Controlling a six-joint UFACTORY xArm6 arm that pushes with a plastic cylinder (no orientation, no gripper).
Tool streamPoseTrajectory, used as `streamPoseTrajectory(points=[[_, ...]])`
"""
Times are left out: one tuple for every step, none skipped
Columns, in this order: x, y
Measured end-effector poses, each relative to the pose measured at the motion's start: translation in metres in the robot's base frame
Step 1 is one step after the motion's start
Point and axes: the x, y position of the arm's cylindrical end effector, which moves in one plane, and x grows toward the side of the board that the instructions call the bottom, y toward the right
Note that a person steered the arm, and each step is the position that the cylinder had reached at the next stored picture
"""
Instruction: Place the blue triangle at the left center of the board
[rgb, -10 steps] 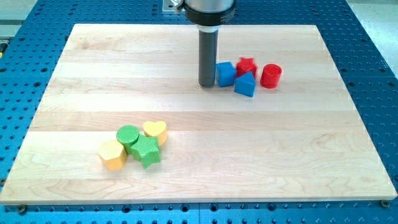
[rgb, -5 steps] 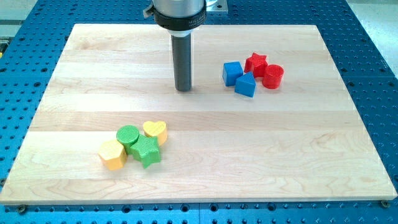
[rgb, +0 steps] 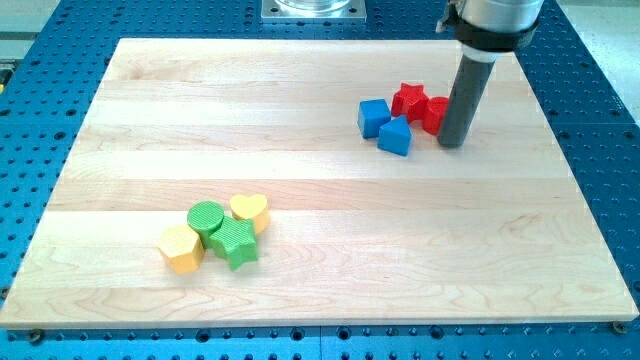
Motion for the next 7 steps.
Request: streamPoseTrajectory(points=[[0.004, -0.035], [0.031, -0.086], [0.041, -0.168], [0.041, -0.192], [0.03, -0.135], [0.017, -0.147], [0.017, -0.264]])
